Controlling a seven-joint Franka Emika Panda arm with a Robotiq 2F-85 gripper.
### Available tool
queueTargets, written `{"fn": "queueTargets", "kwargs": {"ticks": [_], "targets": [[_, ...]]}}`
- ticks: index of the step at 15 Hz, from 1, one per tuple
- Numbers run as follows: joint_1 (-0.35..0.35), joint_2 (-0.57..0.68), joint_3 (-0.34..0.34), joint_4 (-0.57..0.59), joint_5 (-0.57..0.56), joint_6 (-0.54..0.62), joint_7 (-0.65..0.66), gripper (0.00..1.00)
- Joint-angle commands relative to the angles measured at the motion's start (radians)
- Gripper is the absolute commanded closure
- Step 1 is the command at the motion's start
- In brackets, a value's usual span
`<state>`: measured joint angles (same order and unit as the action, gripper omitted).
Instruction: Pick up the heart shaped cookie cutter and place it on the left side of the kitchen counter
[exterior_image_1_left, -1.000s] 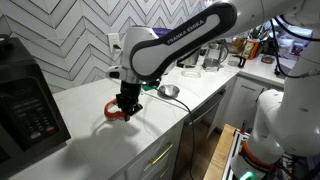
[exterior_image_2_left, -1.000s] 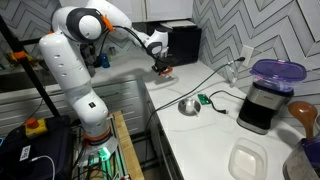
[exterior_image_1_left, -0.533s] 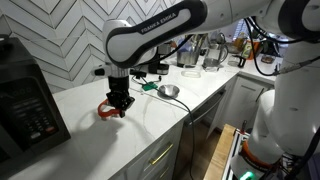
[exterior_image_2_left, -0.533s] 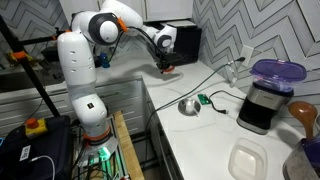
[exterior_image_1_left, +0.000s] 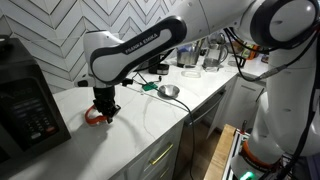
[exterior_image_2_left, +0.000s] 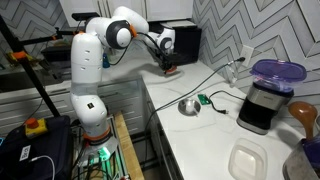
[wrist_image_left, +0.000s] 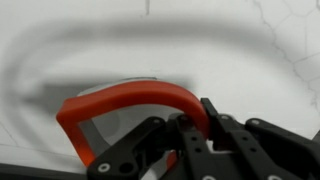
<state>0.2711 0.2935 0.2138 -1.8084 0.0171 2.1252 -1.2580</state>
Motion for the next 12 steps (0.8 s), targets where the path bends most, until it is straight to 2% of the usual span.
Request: {"fn": "queueTargets", "kwargs": {"ticks": [1,3,4,5,9,12], "targets": [[-0.021,0.051,0.031,0.045,0.001,0.004,0.015,0.97],[-0.025,0.068,0.038,0.058,0.008,-0.001,0.015,0.94],[-0.025,0.072,0.040,0.061,0.006,0.002,0.019,0.63],[-0.027,0.065,0.042,0.058,0.007,0.010,0.023,0.62],[-0.042,0.001,0.059,0.023,0.035,0.074,0.024,0.33],[-0.068,-0.147,0.072,-0.085,0.086,0.204,0.016,0.11]]}}
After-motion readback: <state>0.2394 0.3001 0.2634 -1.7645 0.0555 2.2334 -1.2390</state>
